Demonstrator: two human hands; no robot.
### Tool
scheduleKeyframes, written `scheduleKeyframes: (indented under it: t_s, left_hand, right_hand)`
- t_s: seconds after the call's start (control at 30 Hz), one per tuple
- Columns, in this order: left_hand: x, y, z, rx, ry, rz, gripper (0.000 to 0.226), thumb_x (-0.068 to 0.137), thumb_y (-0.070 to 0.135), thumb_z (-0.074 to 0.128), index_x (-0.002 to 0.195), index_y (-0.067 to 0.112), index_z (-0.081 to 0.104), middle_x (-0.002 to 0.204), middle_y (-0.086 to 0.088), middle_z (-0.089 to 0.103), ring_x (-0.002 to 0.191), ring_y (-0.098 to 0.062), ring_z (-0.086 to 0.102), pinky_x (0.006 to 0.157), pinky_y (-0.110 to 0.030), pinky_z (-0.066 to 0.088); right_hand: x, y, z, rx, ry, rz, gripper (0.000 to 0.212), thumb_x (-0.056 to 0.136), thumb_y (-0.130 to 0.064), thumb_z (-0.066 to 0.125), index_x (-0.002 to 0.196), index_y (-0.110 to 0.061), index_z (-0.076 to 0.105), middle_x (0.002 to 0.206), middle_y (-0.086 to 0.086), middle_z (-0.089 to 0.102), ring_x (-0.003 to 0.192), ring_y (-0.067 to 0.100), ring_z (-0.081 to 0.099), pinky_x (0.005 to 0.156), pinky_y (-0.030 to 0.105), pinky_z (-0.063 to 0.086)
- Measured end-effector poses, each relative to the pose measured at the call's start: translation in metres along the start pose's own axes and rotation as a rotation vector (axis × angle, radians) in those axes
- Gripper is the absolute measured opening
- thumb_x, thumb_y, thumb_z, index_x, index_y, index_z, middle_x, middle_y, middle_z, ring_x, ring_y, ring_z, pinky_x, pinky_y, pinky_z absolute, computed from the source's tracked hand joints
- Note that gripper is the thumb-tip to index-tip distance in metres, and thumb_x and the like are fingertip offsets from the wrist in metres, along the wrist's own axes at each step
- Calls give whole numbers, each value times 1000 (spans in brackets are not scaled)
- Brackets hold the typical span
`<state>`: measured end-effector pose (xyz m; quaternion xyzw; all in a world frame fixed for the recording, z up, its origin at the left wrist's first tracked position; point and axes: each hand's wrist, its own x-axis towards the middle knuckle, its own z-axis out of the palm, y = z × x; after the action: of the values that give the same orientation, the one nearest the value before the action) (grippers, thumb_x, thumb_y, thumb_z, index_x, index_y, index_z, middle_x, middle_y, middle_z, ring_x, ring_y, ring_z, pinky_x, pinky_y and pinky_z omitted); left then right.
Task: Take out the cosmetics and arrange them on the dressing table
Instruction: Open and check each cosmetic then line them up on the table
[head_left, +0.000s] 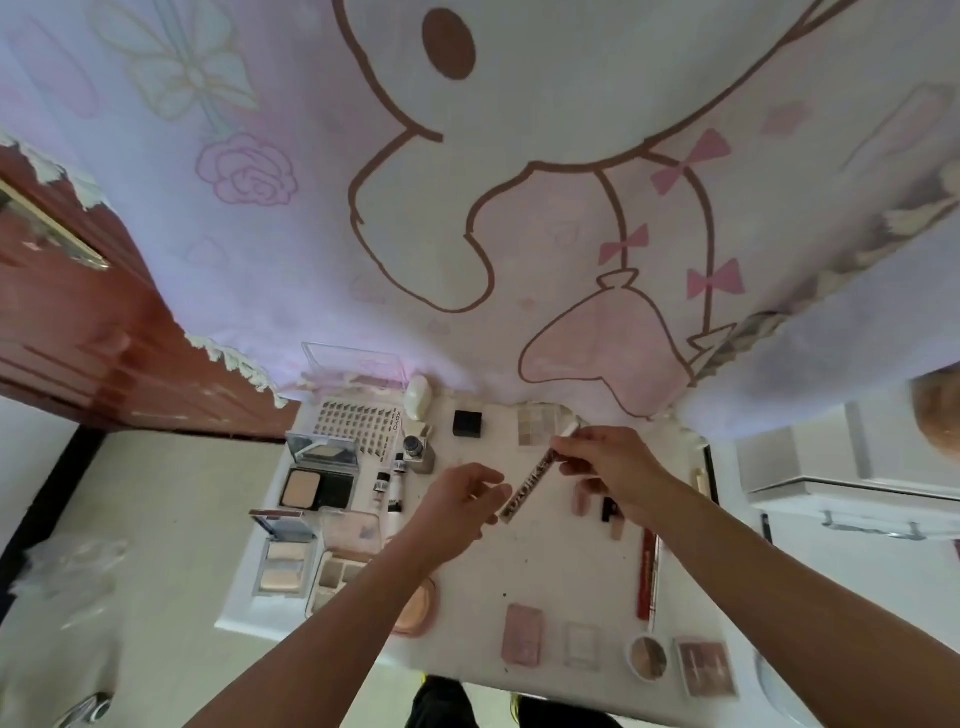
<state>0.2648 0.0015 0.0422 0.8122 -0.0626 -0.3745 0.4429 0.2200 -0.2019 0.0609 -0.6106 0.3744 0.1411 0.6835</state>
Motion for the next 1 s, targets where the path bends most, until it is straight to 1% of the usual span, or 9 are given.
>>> scheduleKeyframes:
  t_s: [0.1, 0.2, 0.33, 0.53, 0.6, 0.7, 0.8, 0.9, 1.0]
  left_hand:
    - [-10, 18, -1, -177, -91, 4, 17, 94, 13, 59, 109, 7, 62, 80, -7, 69, 62, -16, 63, 51, -26, 47]
    - [-20, 31, -3, -190, -110, 57, 15, 96, 9, 55, 107, 3, 63, 70, -5, 61, 52, -12, 51, 46, -23, 39]
    - [-26, 43, -8, -18, -66, 102, 13, 97, 9, 50, 105, 6, 61, 73, -2, 58, 52, -9, 41, 48, -22, 34]
    - [-33, 61, -15, 242, -6, 294, 17, 98, 29, 52, 93, 16, 61, 63, 1, 46, 46, -6, 35, 50, -24, 31]
    - [-33, 68, -21, 216, -15, 323, 20, 98, 28, 51, 93, 14, 64, 64, -1, 43, 50, -10, 36, 52, -23, 33]
    - [-36, 78, -31, 126, -53, 340, 25, 99, 22, 50, 98, 2, 66, 63, 3, 39, 50, -1, 37, 50, -12, 33]
    - [-38, 88, -42, 127, -88, 385, 24, 99, 22, 51, 89, 5, 66, 64, 3, 39, 47, 1, 34, 48, -10, 30]
    - [-42, 98, -54, 173, -120, 432, 23, 100, 21, 50, 80, 12, 60, 61, 4, 36, 44, 0, 29, 43, -11, 27]
    - [-45, 97, -65, 267, -103, 461, 23, 99, 25, 50, 87, 12, 64, 61, 6, 40, 47, -3, 32, 48, -16, 29]
  right_hand:
    - [-13, -9, -3, 40, -49, -11, 21, 82, -20, 78, 97, -5, 74, 79, 1, 71, 68, 10, 60, 54, 22, 44]
    - [-23, -17, -7, 37, -97, -8, 17, 85, -21, 75, 95, -6, 74, 81, 4, 72, 64, 10, 59, 54, 22, 43]
    - [-33, -26, -16, -28, -114, -58, 16, 90, -22, 70, 90, -6, 72, 77, 8, 72, 58, 11, 58, 54, 24, 42]
    - [-52, -43, -20, -128, -157, -189, 17, 92, -16, 67, 93, 0, 72, 74, 9, 71, 59, 12, 58, 54, 23, 44]
    - [-58, -49, -22, -137, -147, -268, 15, 92, -13, 66, 94, 1, 72, 73, 8, 71, 60, 11, 58, 55, 22, 46]
    - [-68, -57, -23, -154, -137, -390, 10, 91, -9, 67, 96, -3, 73, 76, 11, 72, 63, 12, 60, 58, 23, 48]
    - [-79, -66, -20, -202, -141, -452, 12, 93, -13, 66, 96, -4, 73, 80, 12, 73, 66, 14, 64, 57, 23, 48]
    - [-89, -79, -13, -329, -105, -440, 31, 95, -32, 60, 86, -5, 71, 74, 9, 73, 61, 15, 63, 53, 23, 47]
    - [-92, -86, -5, -396, -108, -467, 23, 95, -23, 63, 82, -7, 70, 65, 2, 69, 57, 11, 60, 52, 21, 46]
